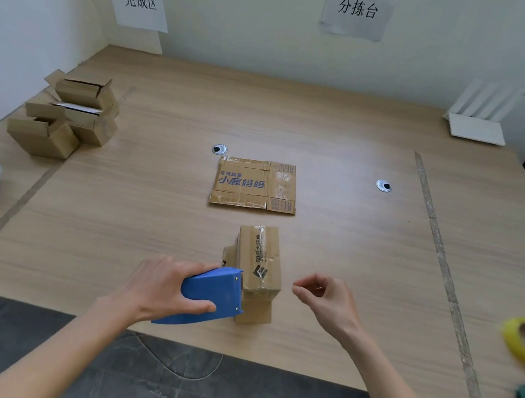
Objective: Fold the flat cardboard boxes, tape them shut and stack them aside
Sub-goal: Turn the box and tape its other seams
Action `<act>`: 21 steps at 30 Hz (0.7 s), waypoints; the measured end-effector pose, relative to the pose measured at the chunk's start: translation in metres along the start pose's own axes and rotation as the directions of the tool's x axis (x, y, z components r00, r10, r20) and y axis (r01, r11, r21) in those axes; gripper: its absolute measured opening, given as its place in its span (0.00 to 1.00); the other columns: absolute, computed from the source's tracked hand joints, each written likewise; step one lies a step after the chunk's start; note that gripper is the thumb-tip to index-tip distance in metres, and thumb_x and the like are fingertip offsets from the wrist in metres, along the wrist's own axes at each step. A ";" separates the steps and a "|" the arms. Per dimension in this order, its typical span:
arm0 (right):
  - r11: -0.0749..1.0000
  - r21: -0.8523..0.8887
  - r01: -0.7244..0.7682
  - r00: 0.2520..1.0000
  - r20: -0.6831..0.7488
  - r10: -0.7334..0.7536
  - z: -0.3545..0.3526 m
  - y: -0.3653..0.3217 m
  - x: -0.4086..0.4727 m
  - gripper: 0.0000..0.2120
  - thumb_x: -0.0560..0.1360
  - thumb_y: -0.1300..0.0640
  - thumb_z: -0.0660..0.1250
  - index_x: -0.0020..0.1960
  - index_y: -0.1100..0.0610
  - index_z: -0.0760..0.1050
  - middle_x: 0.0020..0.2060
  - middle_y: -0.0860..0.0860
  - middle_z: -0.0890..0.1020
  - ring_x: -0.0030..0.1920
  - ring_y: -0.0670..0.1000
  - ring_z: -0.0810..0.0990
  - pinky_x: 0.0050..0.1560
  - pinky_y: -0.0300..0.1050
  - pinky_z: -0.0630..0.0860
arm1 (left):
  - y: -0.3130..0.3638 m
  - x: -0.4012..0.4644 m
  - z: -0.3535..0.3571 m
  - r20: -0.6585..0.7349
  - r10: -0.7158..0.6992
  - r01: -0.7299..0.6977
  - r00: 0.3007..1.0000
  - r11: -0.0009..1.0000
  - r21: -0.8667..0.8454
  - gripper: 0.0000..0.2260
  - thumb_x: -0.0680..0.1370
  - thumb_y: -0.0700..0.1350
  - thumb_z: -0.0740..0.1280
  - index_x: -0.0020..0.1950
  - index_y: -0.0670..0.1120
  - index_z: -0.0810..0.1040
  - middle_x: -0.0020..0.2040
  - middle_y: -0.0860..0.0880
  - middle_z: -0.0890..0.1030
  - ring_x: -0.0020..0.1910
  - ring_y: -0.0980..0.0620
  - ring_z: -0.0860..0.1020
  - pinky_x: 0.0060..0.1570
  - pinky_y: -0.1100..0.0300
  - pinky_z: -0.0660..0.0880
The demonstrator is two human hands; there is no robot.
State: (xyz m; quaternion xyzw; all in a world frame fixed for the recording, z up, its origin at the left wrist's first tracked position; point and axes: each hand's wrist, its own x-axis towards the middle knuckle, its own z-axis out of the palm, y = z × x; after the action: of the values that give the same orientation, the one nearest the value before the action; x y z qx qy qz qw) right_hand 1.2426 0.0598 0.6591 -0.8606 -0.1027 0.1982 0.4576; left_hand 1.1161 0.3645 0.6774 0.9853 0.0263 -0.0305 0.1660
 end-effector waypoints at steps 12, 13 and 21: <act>0.999 -0.045 0.026 1.000 0.000 -0.026 0.002 0.013 0.015 0.04 0.73 0.54 0.77 0.40 0.47 0.84 0.34 0.43 0.86 0.37 0.43 0.84 0.42 0.44 0.82 | -0.001 -0.004 -0.005 0.004 -0.097 0.097 0.995 0.995 0.021 0.31 0.65 0.76 0.63 0.68 0.75 0.66 0.42 0.70 0.80 0.38 0.66 0.77 0.34 0.68 0.68; 0.999 -0.042 0.031 1.000 -0.004 -0.031 0.004 0.013 0.018 0.05 0.73 0.54 0.77 0.39 0.47 0.84 0.34 0.42 0.86 0.37 0.42 0.84 0.40 0.42 0.81 | -0.003 -0.003 -0.003 0.004 -0.103 0.103 0.995 0.995 0.017 0.32 0.65 0.76 0.63 0.68 0.75 0.65 0.40 0.71 0.78 0.38 0.67 0.76 0.34 0.68 0.67; 0.998 -0.053 0.039 0.999 -0.021 -0.040 0.021 0.021 0.021 0.05 0.73 0.55 0.77 0.40 0.47 0.84 0.34 0.40 0.85 0.38 0.38 0.83 0.35 0.30 0.74 | -0.017 0.006 0.005 0.031 -0.112 0.112 0.993 0.994 0.020 0.32 0.65 0.76 0.64 0.68 0.77 0.61 0.36 0.76 0.73 0.36 0.70 0.76 0.33 0.69 0.67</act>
State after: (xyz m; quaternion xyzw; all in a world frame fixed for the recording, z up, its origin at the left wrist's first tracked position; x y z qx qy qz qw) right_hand 1.2528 0.0709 0.6259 -0.8722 -0.1199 0.1769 0.4400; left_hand 1.1212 0.3792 0.6663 0.9831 0.0787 -0.0557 0.1554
